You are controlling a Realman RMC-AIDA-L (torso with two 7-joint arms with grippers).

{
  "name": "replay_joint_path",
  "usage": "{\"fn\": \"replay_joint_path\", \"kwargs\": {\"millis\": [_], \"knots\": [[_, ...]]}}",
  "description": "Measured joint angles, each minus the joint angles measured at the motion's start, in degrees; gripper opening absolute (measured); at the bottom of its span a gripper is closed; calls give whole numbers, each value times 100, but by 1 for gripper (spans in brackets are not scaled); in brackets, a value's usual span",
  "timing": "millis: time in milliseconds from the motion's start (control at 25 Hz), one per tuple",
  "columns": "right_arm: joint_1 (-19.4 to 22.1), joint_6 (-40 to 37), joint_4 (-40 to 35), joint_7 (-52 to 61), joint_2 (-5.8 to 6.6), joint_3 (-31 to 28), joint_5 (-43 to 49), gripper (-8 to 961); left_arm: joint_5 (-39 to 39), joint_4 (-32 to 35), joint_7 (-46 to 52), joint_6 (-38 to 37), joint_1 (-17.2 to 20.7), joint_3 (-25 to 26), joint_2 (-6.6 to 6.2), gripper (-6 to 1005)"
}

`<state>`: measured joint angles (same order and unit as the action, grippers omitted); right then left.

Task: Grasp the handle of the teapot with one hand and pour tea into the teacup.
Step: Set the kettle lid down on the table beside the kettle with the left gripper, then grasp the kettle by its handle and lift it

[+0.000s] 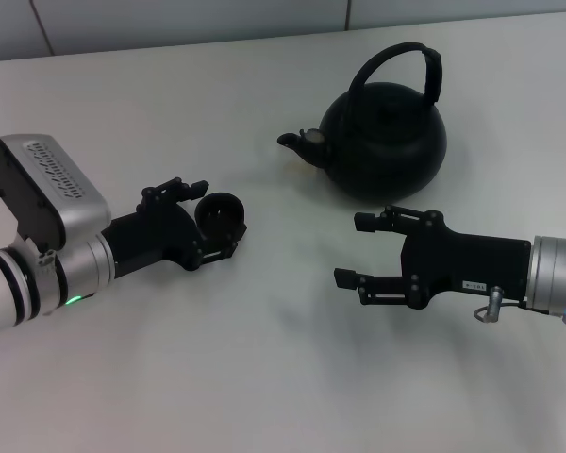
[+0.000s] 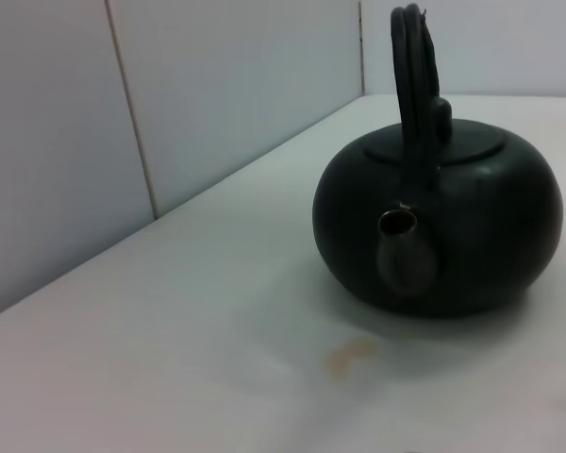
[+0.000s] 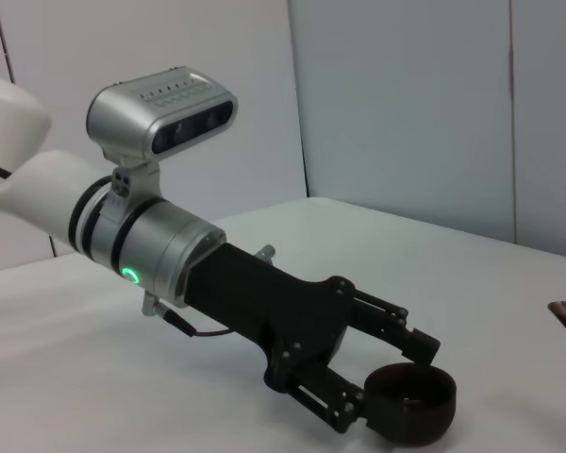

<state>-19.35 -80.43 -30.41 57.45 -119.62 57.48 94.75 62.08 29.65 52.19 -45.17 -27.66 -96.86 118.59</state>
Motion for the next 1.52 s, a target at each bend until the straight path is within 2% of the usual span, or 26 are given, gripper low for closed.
{"fn": "replay_joint_path", "kwargs": {"millis": [240,440,560,600,720,760,800,840,880,920,960,1080,1360,1520], "knots": [[29,3,0,-38,0,-17,-24,824,373,439,305,-27,320,51,-44,795],[87,-32,24,-124,0,-82,-52,824,671,1237,498,-28,1007,226,-62,796],[327,-257,32,-476,10,-165,-531,824,893,1610,620,-42,1463,446,-66,795],[327,-257,32,-476,10,-165,-531,824,893,1610,620,-42,1463,446,-66,795],[597,-370,76,-810,20,-491,-1136,824,927,1647,631,-164,1619,531,-99,796],[707,-346,175,-953,22,-902,-1497,824,933,1649,630,-241,1665,549,-108,796],[707,-346,175,-953,22,-902,-1497,824,933,1649,630,-241,1665,549,-108,795],[730,-320,259,-1026,25,-1141,-1662,824,949,1649,630,-278,1686,554,-108,795],[692,-238,400,-1125,36,-1574,-1860,824,962,1649,630,-292,1696,555,-108,795],[692,-238,400,-1125,36,-1574,-1860,824,983,1650,630,-309,1708,556,-108,795],[568,-39,452,-1163,41,-1872,-1898,824,1030,1651,636,-314,1714,557,-97,795],[403,271,459,-1167,36,-2014,-1904,824,1096,1653,635,-316,1716,558,-77,795],[-268,1140,642,-1229,26,-1947,-1881,823,1138,1657,627,-316,1695,562,-64,795],[-434,1423,736,-1263,29,-1790,-1879,823,1140,1658,627,-316,1687,563,-57,796]]}}
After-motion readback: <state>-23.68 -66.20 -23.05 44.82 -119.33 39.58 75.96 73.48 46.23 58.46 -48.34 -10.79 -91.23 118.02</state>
